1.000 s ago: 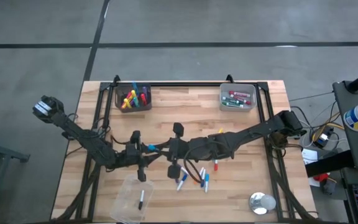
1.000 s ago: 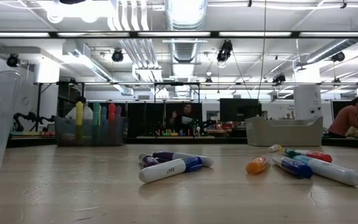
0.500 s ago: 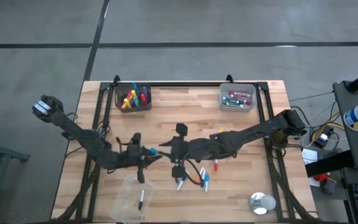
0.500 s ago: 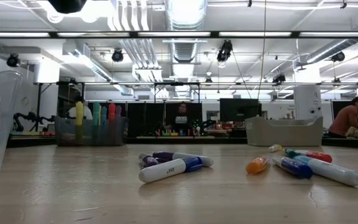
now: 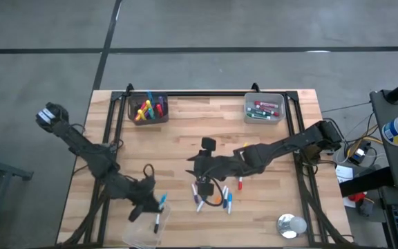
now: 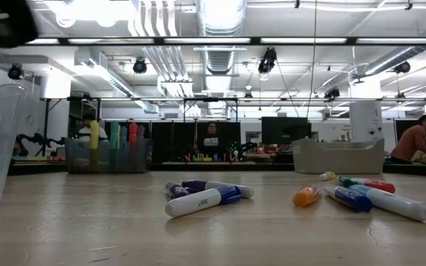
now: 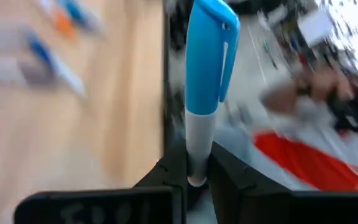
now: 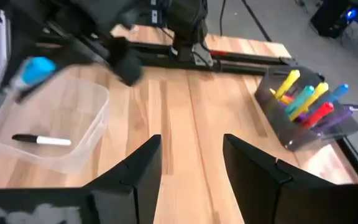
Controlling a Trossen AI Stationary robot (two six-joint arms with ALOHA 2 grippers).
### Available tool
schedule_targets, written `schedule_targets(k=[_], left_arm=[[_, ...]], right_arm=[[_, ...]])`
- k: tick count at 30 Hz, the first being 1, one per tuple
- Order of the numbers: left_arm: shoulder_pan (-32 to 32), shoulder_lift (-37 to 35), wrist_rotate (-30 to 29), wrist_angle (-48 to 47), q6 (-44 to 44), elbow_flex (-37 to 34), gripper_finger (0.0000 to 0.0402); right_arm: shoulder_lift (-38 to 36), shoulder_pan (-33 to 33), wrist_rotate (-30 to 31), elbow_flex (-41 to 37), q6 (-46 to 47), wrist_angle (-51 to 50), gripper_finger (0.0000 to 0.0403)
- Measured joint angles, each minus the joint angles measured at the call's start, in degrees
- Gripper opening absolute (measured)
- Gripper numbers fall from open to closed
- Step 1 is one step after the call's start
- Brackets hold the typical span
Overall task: Pick & Place Markers
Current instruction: Put the light blue and white highlighter pen into the transparent bin, then put the yellow and white highlighter pen into the transparent bin
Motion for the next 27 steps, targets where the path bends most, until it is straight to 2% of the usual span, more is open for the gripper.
schedule_targets(k=[4, 10, 16, 19, 22, 27], left_arm=[[-3.0, 0.1, 9.0, -6.8, -12.2, 0.0, 0.0040], [-5.7, 0.2, 13.0, -15.3, -26.8, 0.0, 0.0040], [-5.6, 0.2, 12.9, -16.8, -31.4, 0.0, 0.0040], [-5.5, 0.2, 10.5, -17.8, -31.5, 0.0, 0.0048], [-5.5, 0.2, 7.5, -19.0, -31.5, 0.0, 0.0072], [-5.5, 0.2, 7.6, -18.8, -31.3, 0.0, 0.0121]], right_arm=[[0.1, 0.0, 1.3, -1.0, 0.6, 0.1, 0.0159], [0.1, -0.1, 1.5, -2.6, 1.1, 0.1, 0.0148], [0.1, -0.2, 1.7, -3.6, 1.6, 0.1, 0.0138], [0.1, -0.2, 1.8, -3.7, 1.5, 0.1, 0.0134], [0.1, -0.2, 1.7, -3.7, 1.3, 0.1, 0.0132], [0.1, -0.2, 1.7, -3.7, 0.9, 0.1, 0.0134]])
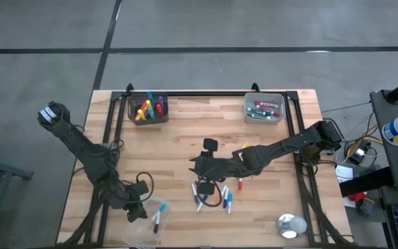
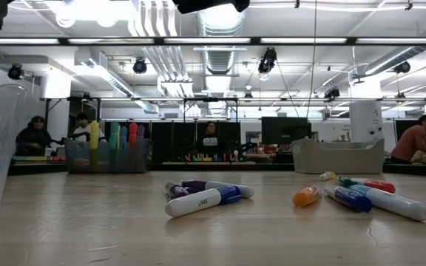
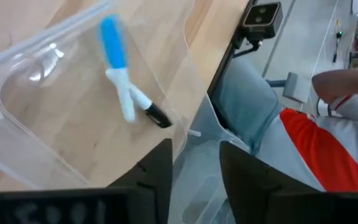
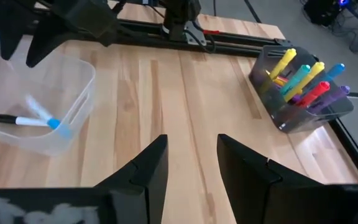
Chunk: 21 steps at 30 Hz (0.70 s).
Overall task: Pick & Place Markers
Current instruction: Put the yellow and white highlighter pen into the transparent bin
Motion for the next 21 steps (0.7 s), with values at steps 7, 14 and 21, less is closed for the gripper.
schedule_targets(k=[7, 14, 21], left_arm=[[0.0, 0.0, -5.5, 0.3, 6.0, 0.0, 0.0141], [0.0, 0.0, -28.4, 2.3, 16.1, 0.0, 0.0142], [0.0, 0.0, -51.5, 11.5, 31.1, 0.0, 0.0142]], right_arm=[[0.0, 0.1, -0.7, 0.0, 4.6, -9.5, 0.0127], [0.0, 0.0, -0.9, -0.6, 18.9, -25.8, 0.0121], [0.0, -0.4, -0.6, -4.6, 26.4, -29.6, 0.0114]])
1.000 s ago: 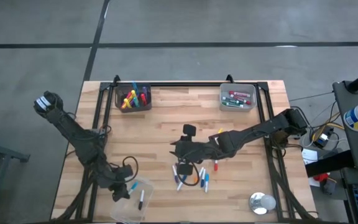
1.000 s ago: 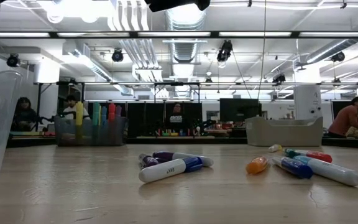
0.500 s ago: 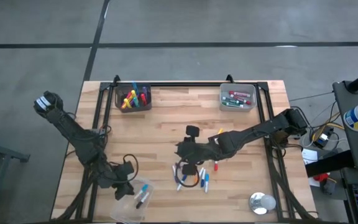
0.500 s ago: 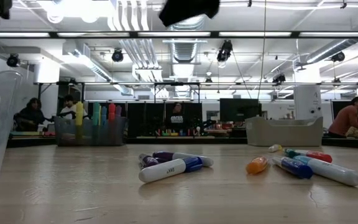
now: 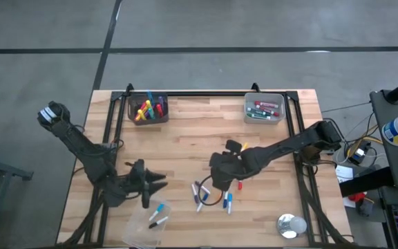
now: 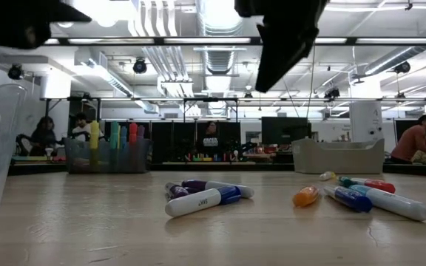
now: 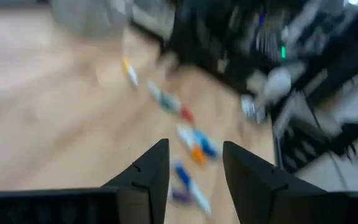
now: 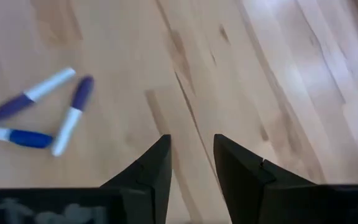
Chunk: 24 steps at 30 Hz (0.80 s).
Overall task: Pick & Place Markers
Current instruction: Put the yellow and white highlighter pen into the transparent bin
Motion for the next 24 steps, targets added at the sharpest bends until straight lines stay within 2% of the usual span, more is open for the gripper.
schedule_targets(k=[5, 7, 10, 13, 18, 24], left_arm=[[0.0, 0.0, -11.2, 14.7, 17.0, 0.0, 0.0142], [0.1, 0.0, -12.2, 21.8, 24.8, 0.0, 0.0142], [0.1, 0.0, -12.1, 30.9, 34.7, 0.0, 0.0142], [0.1, -0.1, -10.2, 36.4, 41.4, 0.0, 0.0142], [0.1, -0.2, -7.6, 43.5, 49.0, 0.0, 0.0142], [0.1, -0.6, -3.5, 45.5, 52.3, 0.0, 0.0142]], right_arm=[[0.1, -1.8, 4.0, -3.7, 2.7, 0.0, 0.0102], [0.1, -2.8, 5.9, -5.5, 7.0, -1.2, 0.0095], [0.1, -5.4, 5.5, -8.0, 16.8, -3.3, 0.0084], [0.1, -8.5, 0.9, -10.1, 23.0, -5.1, 0.0074], [0.1, -13.4, -7.4, -12.8, 26.1, -4.3, 0.0071], [0.1, -16.9, -14.4, -13.8, 26.9, -4.5, 0.0110]])
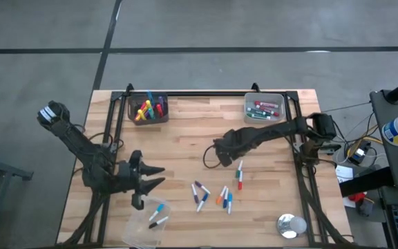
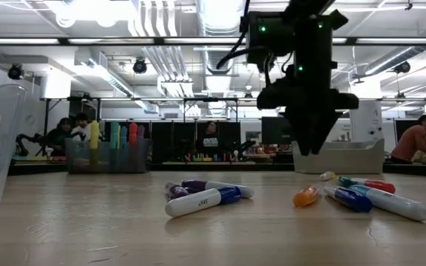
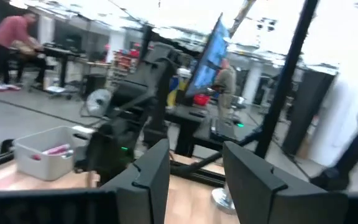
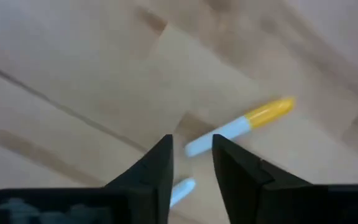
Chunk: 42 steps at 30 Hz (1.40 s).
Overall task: Pick & Place Markers
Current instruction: Put the yellow and white highlighter pen into the transparent bin
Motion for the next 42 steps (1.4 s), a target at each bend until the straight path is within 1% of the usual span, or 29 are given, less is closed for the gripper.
schedule_targets(k=[4, 8, 10, 13, 17, 23, 31, 34, 38, 42], left_arm=[[-0.3, 0.0, 4.6, -2.1, -1.7, 0.0, 0.0142], [-0.4, 0.0, 8.4, -4.1, -5.4, 0.0, 0.0142], [-0.4, 0.0, 10.1, -5.2, -7.2, 0.0, 0.0142], [-0.5, 0.0, 12.1, -6.6, -10.3, 0.0, 0.0142], [-0.5, 0.0, 13.8, -7.5, -12.7, 0.0, 0.0142], [-0.6, 0.0, 14.0, -8.1, -14.7, 0.0, 0.0142], [-0.6, 0.0, 14.0, -8.2, -14.9, 0.0, 0.0142], [-0.6, 0.0, 13.9, -8.5, -15.3, 0.0, 0.0142], [-0.6, 0.0, 13.9, -8.9, -15.2, 0.0, 0.0142], [-0.6, 0.0, 13.9, -9.5, -14.0, 0.0, 0.0142]], right_arm=[[0.0, -2.0, -4.9, 0.0, 2.5, 0.0, 0.0149], [0.0, -3.2, -5.8, -0.1, 7.8, -0.3, 0.0180], [0.0, -4.0, -6.1, -0.1, 9.3, -0.4, 0.0188], [-0.1, -5.7, -8.4, -0.8, 12.0, -0.4, 0.0190], [-0.1, -7.4, -10.5, -2.9, 14.8, -0.2, 0.0185], [-0.1, -9.7, -12.3, -6.8, 17.9, 0.7, 0.0178], [-0.2, -11.0, -12.8, -10.3, 17.9, 8.0, 0.0178], [-0.5, -11.1, -12.8, -11.5, 16.0, 9.4, 0.0173], [-0.5, -11.0, -13.0, -11.8, 11.4, 9.4, 0.0146], [-0.3, -10.2, -12.5, -11.1, 6.6, 9.3, 0.0098]])
